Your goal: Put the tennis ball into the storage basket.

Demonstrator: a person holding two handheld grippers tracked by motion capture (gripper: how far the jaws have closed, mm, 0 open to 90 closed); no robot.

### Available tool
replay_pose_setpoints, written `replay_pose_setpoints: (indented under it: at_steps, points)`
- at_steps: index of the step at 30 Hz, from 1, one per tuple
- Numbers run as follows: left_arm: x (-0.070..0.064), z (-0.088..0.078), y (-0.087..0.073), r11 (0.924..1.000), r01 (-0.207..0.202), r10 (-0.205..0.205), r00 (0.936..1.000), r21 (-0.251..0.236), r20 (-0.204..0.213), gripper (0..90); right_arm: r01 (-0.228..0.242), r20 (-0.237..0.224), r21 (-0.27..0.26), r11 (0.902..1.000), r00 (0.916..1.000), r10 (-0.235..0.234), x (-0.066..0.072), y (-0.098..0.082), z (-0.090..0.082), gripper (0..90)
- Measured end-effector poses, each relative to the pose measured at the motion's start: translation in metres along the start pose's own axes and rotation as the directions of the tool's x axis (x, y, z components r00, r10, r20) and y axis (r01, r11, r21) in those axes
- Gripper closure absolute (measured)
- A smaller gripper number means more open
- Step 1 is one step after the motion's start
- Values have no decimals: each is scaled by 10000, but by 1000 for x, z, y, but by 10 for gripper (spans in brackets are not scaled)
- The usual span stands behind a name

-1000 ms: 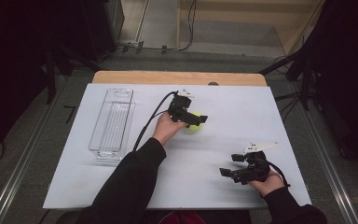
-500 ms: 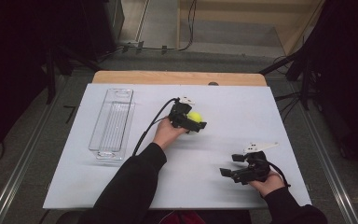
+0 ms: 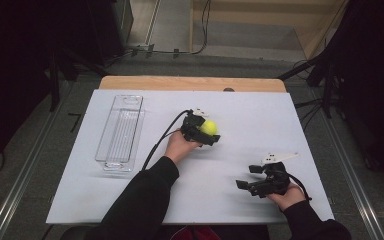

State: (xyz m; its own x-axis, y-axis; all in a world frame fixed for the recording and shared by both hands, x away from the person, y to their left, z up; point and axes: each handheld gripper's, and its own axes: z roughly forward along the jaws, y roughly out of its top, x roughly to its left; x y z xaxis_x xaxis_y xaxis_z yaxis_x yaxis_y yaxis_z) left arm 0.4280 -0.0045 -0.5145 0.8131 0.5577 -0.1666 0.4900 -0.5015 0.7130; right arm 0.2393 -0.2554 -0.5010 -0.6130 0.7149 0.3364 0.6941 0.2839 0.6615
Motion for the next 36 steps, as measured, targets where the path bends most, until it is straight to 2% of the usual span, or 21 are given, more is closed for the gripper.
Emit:
replay_pose_setpoints:
  at_steps: [7,9,11,13,21,25,29,36]
  points:
    - [-1,1,0,10000,-81,81,9999,24,-69,45,8,9,9,10000,10000,-8,0,0,0,122]
    - [-3,0,0,9996,-293,293,9994,-8,-209,94,-5,12,-9,10000,10000,5,0,0,0,122]
    - [-5,0,-1,9991,-408,404,9986,-123,-337,194,-7,27,-19,10000,10000,8,0,0,0,122]
    - [-5,-1,-1,9986,-490,482,9979,-180,-426,248,-21,23,-28,10000,10000,21,0,0,-1,122]
    - [-6,-1,-1,9986,-510,502,9977,-165,-453,257,-16,17,-27,10000,10000,16,0,0,-1,122]
    - [-4,-2,-1,9993,-357,352,9988,-135,-337,258,-13,18,-29,10000,10000,13,0,0,-1,122]
    - [-5,-5,0,9991,-408,411,9987,106,-306,259,-15,14,-32,10000,10000,15,0,0,0,122]
    - [-7,-11,1,9992,-192,198,9997,358,-170,258,-18,22,-43,10000,10000,18,0,0,-1,122]
